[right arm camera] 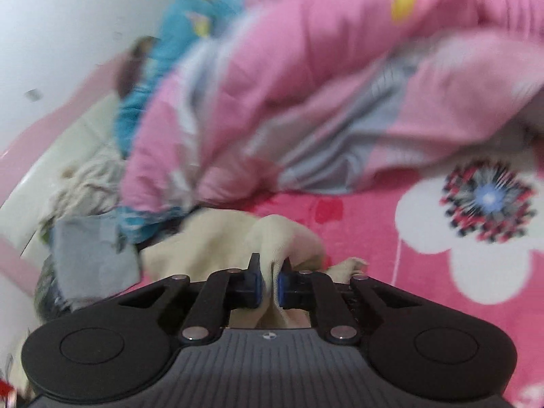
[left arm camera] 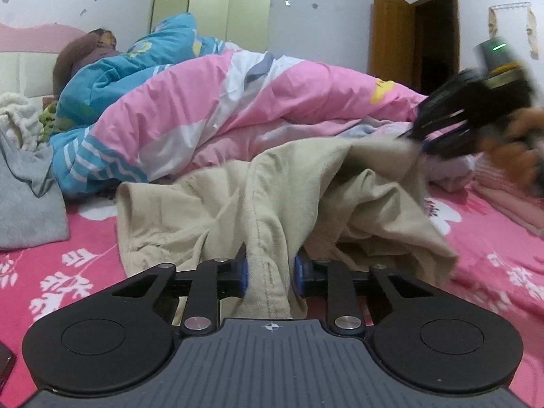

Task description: Fold clothes

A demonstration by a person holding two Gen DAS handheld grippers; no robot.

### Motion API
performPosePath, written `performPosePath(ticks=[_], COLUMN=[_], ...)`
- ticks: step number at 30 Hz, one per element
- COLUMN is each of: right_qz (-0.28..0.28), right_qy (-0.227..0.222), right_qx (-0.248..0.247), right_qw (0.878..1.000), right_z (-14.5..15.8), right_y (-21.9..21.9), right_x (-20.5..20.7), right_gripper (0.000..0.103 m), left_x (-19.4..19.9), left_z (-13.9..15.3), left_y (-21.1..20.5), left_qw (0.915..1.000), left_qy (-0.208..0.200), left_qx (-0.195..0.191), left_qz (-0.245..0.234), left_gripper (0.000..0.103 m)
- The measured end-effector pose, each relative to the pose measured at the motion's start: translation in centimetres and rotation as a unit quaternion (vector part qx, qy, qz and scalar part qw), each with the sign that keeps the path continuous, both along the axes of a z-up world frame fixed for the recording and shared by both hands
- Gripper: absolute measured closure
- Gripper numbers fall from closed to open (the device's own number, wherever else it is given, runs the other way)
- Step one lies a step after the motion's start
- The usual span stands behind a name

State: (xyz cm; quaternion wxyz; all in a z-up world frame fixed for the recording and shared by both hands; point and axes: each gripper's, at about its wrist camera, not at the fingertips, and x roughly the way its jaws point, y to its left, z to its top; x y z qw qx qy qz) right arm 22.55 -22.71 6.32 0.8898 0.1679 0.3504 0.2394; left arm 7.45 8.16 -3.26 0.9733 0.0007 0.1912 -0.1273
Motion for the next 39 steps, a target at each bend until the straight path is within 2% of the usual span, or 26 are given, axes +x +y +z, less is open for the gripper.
performPosePath(ticks=[3,11,13,16,21,23,26,30,33,35,39], right_qz=[0.004,0.004,0.006,0.015,0.029,0.035,0.051,0.061,0.061,0.048,0.002], right_qy=[-0.047,-0.09,-0.083,-0.044,-0.002,0.0,-0.016,-0.03,-0.008,-0.001,-0.014], right_qx=[-0.009,-0.054,-0.054,-0.041,-0.03,-0.036,-0.054,-0.068,-0.035,-0.008,0.028], right_qw=[0.999,0.994,0.995,0.998,0.999,0.999,0.997,0.995,0.997,0.999,1.0], right_z=[1.5,-0.4,-1.8,-4.4,-8.1,-9.0,-9.5,-9.0,-8.3,-7.6,-5.6], right_y=[-1.5,-5.4,-5.7,-5.4,-3.7,-3.0,-1.8,-1.8,-3.9,-6.0,-10.0], right_x=[-6.3,-20.4,-22.5,-24.0,-25.2,-25.7,-26.6,-27.7,-28.2,-28.6,-28.5], right_gripper=[0.095,0.096,0.096,0.096,0.096,0.096,0.095,0.086,0.08,0.078,0.067], left_x=[-2.1,-7.9,-8.7,-9.4,-10.8,-11.4,-11.1,-10.0,-9.7,-9.6,-10.1], left_z=[0.0,-0.5,-0.7,-0.6,0.9,1.8,2.8,2.5,1.6,1.1,0.5], left_y=[0.1,-0.7,-0.7,0.1,3.1,3.7,2.6,-2.0,-5.0,-5.9,-4.8], left_qw=[0.9998,0.9949,0.9938,0.9938,0.9984,0.9992,0.9988,0.9966,0.9943,0.9934,0.9925], left_qy=[-0.004,-0.008,-0.003,0.017,0.038,0.032,0.023,0.009,0.005,0.005,0.021], left_qx=[0.011,0.072,0.085,0.09,0.031,0.004,-0.016,0.006,0.04,0.059,0.055], left_qz=[-0.019,-0.07,-0.072,-0.063,-0.029,-0.022,-0.04,-0.081,-0.099,-0.098,-0.107], left_gripper=[0.083,0.084,0.084,0.081,0.08,0.079,0.078,0.07,0.068,0.068,0.068])
